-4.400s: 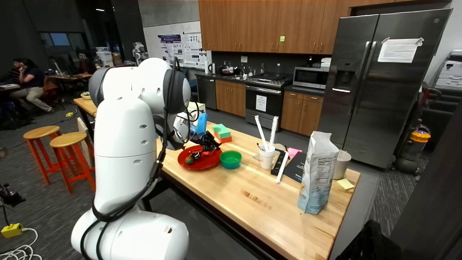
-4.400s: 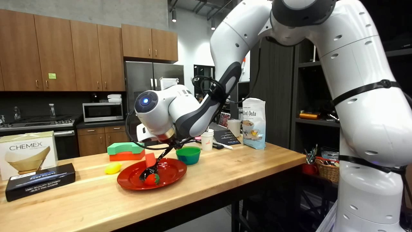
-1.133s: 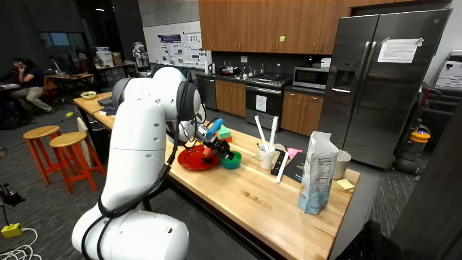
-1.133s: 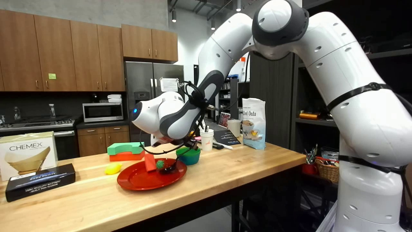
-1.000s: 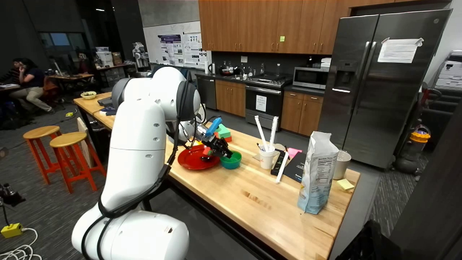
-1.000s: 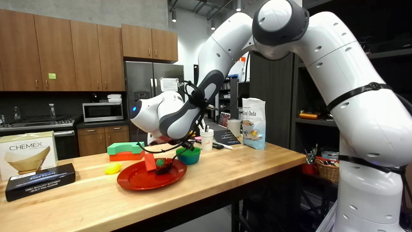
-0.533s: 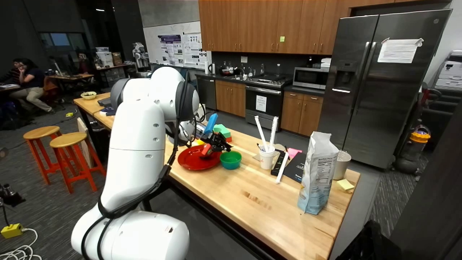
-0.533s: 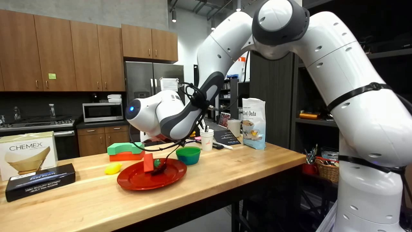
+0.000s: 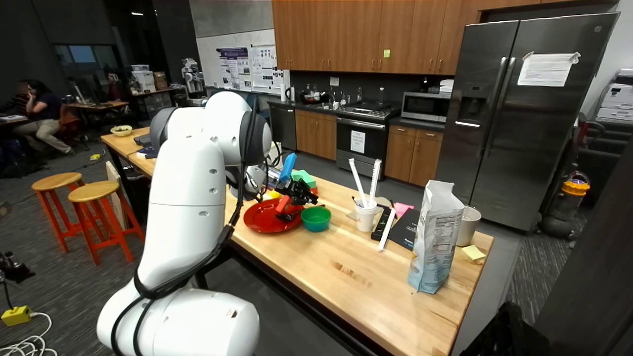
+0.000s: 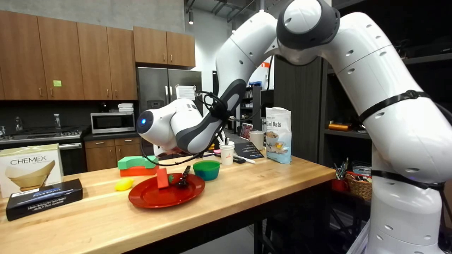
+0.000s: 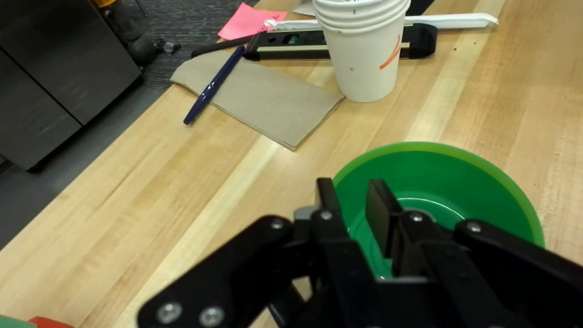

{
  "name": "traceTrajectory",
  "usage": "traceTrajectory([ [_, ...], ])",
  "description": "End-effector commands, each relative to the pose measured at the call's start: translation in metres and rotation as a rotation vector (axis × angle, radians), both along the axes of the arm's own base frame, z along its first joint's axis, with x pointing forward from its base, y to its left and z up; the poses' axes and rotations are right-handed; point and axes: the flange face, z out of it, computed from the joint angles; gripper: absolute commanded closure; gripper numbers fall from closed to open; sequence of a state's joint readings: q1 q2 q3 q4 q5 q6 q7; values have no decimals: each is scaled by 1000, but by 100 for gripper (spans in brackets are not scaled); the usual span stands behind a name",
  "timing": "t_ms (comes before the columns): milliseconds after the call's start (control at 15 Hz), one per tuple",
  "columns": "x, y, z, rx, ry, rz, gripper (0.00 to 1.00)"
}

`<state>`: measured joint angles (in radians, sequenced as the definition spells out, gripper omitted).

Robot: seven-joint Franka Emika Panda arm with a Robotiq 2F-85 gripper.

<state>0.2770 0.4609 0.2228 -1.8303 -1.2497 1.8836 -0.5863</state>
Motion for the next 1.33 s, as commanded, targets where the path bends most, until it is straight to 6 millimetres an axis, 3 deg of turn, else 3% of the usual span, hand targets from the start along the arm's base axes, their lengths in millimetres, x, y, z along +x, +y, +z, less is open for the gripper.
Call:
traceTrajectory([
  [0, -1, -3, 12, 25, 10, -18, 94],
  [600, -2, -13, 29, 433, 52, -193, 94],
  [867, -2, -33, 44, 571, 45, -301, 94],
  [1267, -10, -71, 86, 831, -30, -440, 94],
])
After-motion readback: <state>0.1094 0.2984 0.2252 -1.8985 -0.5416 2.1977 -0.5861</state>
